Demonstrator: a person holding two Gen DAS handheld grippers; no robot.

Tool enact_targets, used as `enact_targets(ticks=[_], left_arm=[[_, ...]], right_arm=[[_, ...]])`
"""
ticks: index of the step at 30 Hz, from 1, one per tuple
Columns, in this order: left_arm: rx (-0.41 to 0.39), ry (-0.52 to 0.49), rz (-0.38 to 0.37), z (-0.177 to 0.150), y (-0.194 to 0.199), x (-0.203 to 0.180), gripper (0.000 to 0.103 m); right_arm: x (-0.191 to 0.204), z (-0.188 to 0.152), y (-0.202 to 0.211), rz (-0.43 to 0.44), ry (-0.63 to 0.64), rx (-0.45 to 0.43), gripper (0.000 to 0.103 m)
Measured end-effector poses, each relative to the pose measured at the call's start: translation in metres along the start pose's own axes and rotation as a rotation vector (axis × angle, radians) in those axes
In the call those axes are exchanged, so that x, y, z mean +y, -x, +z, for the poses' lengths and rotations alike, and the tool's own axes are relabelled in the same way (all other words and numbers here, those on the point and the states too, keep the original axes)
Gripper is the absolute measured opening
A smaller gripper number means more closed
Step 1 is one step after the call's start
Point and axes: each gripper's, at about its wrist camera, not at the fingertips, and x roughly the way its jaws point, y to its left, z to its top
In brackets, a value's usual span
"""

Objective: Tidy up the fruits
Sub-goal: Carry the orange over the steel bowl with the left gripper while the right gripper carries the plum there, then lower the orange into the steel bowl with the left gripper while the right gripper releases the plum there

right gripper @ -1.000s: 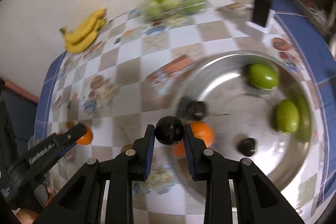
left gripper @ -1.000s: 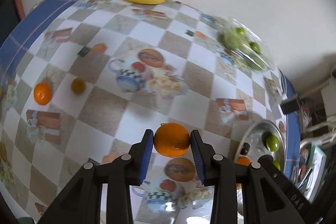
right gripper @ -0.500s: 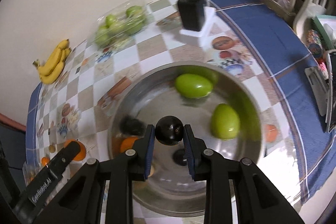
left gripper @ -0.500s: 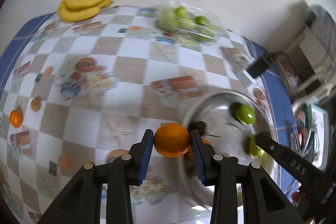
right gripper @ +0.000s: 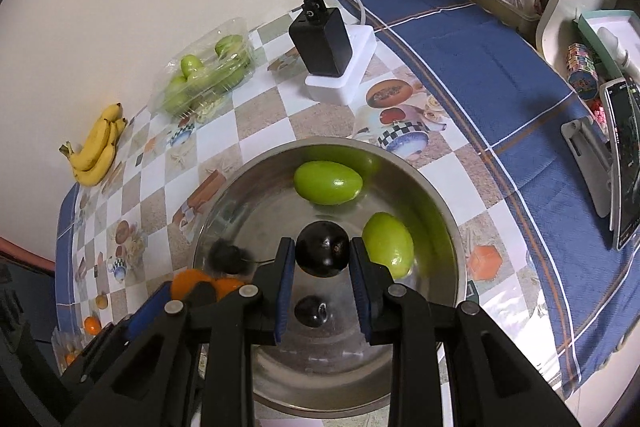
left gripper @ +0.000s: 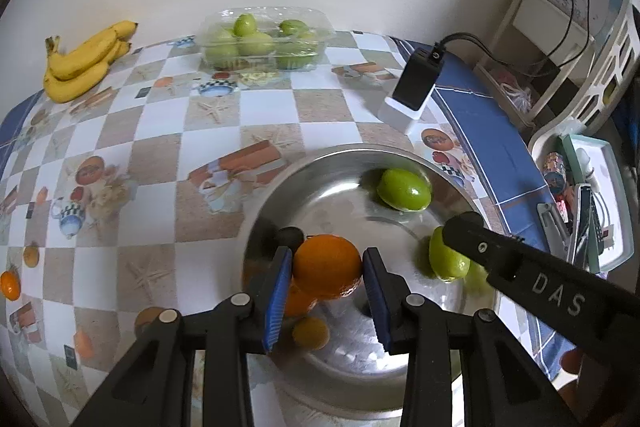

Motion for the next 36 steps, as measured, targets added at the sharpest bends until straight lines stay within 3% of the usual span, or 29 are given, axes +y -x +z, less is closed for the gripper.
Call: enact_targets(ticks=[20,36], left_arm=[[0.035,-0.007,0.013,0.000,-0.034,-0.002,0.039],[0.036,-0.015,0.025,0.001,-0.038,-0.004,0.040]], right_arm=[[0.002,0.003,-0.032,0.023,0.005,0.055,0.029],[-0.004,0.000,-0.050,0.013,-0.017,0.099,0.029]])
